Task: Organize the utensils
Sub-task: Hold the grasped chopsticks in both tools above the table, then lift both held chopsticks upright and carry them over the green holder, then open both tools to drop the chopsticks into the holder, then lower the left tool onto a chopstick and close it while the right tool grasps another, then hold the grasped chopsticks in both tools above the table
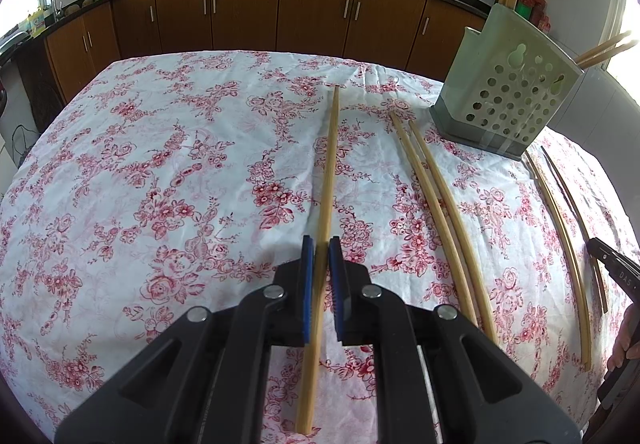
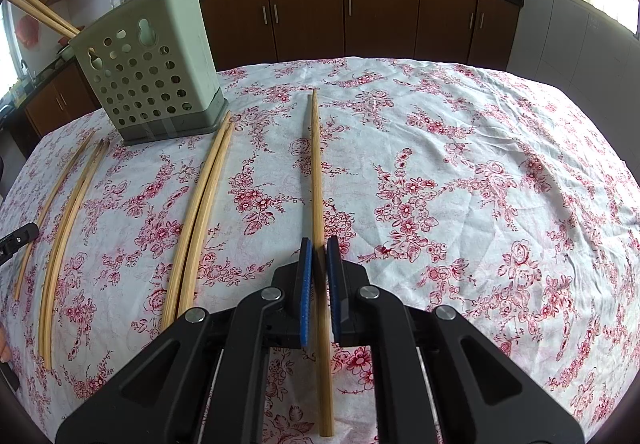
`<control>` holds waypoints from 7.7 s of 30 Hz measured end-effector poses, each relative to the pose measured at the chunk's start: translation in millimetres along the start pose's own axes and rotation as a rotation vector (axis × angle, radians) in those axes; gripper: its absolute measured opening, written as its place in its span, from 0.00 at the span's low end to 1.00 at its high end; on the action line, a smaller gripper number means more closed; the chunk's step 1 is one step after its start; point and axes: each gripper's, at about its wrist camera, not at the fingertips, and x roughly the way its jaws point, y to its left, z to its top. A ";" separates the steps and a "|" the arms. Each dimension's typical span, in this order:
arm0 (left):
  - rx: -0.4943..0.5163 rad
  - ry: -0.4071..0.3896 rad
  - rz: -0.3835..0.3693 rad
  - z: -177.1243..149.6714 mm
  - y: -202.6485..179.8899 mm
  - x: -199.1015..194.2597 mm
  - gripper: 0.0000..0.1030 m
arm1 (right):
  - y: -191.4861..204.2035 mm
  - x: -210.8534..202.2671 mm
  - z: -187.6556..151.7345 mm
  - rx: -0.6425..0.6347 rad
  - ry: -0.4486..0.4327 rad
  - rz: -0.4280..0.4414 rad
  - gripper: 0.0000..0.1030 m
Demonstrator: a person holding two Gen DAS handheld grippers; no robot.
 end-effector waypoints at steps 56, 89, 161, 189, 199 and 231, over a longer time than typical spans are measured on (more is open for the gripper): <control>0.118 -0.364 -0.029 43.2 -30.7 -137.5 0.08 | 4.9 -126.7 46.6 0.002 -0.410 0.036 0.07; 0.071 -0.628 -0.224 164.0 -126.1 -129.6 0.08 | 73.8 -129.0 146.1 0.000 -0.664 0.235 0.07; 0.007 0.010 0.045 13.0 -7.6 3.7 0.09 | 4.6 0.9 8.5 0.005 0.000 0.002 0.08; -0.042 0.003 -0.012 9.7 3.2 3.1 0.09 | 4.9 1.2 9.4 0.002 0.001 -0.004 0.08; -0.040 0.003 -0.008 9.2 2.0 3.0 0.09 | 3.0 1.0 9.3 0.002 0.001 -0.004 0.08; -0.040 0.001 -0.011 8.7 2.0 2.5 0.09 | 4.0 0.8 7.2 0.010 0.000 0.003 0.09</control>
